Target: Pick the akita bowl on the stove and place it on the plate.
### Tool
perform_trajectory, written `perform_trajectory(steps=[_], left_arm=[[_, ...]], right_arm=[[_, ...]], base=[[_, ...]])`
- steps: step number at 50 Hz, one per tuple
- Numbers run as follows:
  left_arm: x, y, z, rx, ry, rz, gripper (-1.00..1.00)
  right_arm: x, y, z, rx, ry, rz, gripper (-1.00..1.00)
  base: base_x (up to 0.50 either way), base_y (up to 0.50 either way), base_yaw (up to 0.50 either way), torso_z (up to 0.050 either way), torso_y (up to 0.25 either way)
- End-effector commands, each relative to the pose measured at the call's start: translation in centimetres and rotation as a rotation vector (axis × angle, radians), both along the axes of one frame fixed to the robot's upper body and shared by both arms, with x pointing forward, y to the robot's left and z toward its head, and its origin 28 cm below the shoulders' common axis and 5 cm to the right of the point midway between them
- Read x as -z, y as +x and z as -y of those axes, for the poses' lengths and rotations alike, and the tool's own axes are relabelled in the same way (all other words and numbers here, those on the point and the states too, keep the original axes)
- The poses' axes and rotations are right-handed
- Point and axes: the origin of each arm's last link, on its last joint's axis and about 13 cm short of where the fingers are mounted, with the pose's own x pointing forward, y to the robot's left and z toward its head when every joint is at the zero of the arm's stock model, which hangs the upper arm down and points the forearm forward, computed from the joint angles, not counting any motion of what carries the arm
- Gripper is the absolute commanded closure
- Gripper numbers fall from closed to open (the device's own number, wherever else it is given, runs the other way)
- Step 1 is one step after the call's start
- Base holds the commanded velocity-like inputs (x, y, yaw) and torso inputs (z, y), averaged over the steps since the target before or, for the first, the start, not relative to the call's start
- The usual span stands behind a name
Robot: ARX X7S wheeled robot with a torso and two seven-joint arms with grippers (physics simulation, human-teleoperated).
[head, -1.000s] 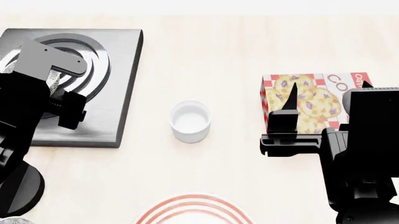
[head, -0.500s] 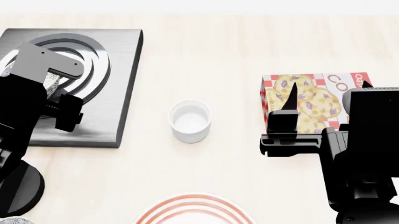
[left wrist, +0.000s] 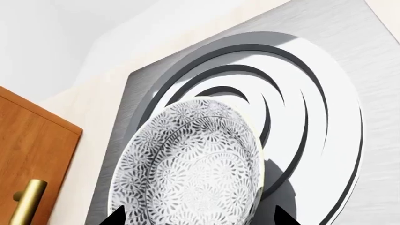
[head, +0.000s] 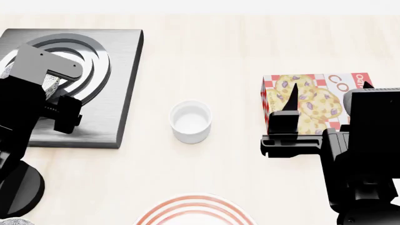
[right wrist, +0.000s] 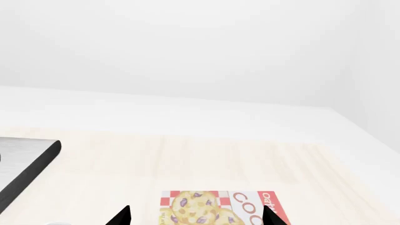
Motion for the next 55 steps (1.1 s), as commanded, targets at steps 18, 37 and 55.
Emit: perform_trajectory(steps=[18,37,55], left_arm=[[0.1,-0.1,0.2,0.011,-0.011,0.000,1.00],[-1.7,0.3,0.7,0.013,-0.023,0.141,1.00],[-8.1,-3.6,3.1,0.409,0.144,0.341,1.00]], right_arm=[[-0.1,0.0,0.0,0.002,0.004,-0.001,-1.00],[0.0,0.0,0.0,0.004,0.004,0.000,-1.00],[0.0,0.0,0.0,0.005,-0.001,0.001,-1.00]], base=[[0.00,0.00,0.00,0.000,0.000],[0.00,0.00,0.00,0.000,0.000],[0.00,0.00,0.00,0.000,0.000]])
